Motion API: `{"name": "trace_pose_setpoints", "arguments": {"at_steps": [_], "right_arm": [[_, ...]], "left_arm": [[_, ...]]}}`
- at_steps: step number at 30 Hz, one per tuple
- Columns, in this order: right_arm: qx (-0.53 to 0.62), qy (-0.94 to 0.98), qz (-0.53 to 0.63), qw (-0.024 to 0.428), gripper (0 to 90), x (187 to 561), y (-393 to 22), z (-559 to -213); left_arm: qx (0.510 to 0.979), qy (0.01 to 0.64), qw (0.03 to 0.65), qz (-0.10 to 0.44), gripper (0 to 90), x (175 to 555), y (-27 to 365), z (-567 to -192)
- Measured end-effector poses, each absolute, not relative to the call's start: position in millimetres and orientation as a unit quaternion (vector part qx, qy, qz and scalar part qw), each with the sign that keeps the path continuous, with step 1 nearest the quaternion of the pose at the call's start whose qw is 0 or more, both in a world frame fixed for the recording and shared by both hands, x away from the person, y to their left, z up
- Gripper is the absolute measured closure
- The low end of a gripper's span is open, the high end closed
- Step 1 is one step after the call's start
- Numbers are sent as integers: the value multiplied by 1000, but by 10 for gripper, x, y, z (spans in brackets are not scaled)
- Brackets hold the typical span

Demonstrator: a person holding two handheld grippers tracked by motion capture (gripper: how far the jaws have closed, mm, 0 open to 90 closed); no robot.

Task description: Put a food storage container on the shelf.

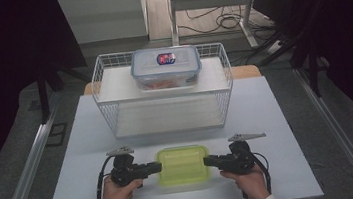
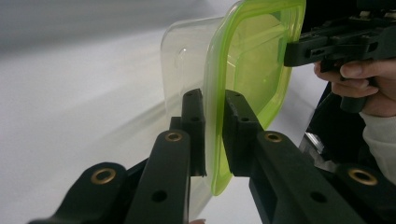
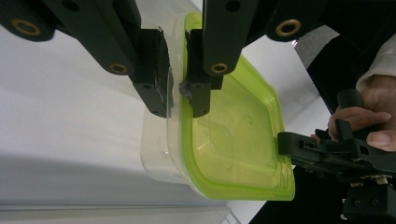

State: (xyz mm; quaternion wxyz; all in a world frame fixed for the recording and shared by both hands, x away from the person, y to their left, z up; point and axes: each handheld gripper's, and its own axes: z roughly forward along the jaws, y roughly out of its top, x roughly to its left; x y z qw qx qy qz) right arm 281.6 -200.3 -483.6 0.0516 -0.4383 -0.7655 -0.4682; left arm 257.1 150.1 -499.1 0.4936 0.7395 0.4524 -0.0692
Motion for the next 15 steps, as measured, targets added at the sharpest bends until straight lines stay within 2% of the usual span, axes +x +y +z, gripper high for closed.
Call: {"name": "trace_pose_setpoints", "arguments": {"at_steps": [15], "right_arm": [[-410,-769,-490,16,795,2769,-1984,-4627]], "left_arm": [[744,432,507,-38,805,2522,1515,-4759]]}}
